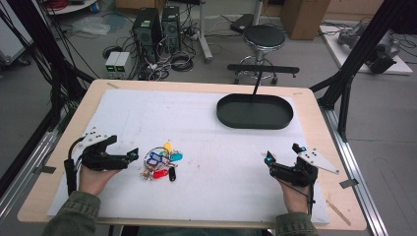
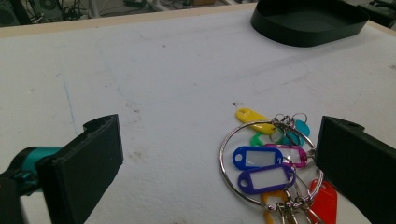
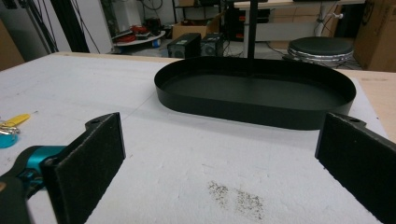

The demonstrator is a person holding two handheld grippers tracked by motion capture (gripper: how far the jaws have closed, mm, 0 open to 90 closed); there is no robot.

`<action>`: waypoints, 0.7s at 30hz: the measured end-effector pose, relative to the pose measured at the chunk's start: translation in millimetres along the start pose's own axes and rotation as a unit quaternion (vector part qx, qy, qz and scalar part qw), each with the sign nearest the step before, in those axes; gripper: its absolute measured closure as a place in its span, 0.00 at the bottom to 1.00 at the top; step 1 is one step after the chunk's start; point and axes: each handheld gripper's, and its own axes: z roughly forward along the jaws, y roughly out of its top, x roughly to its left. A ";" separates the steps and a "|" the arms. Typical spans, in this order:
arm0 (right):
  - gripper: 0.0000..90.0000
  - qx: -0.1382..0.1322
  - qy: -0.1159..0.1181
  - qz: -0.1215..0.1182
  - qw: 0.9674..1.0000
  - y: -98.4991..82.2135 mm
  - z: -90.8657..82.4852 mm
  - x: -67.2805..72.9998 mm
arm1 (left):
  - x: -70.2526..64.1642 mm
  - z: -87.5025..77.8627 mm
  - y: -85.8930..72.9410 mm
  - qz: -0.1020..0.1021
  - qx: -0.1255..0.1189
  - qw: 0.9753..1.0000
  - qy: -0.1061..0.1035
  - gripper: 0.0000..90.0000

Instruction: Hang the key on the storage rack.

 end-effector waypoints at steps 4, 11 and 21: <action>0.01 0.000 0.000 0.000 1.000 0.0 -0.1 -0.1 | -9.8 7.4 3.4 0.013 0.008 1.000 -0.013 0.02; 0.01 -0.001 0.000 0.001 1.000 0.0 -0.2 -0.2 | -22.1 18.6 3.5 0.036 0.034 0.998 -0.030 0.02; 0.01 0.001 0.000 -0.001 1.000 -0.1 -0.4 -0.2 | -33.5 27.7 3.3 0.059 0.055 0.996 -0.047 0.02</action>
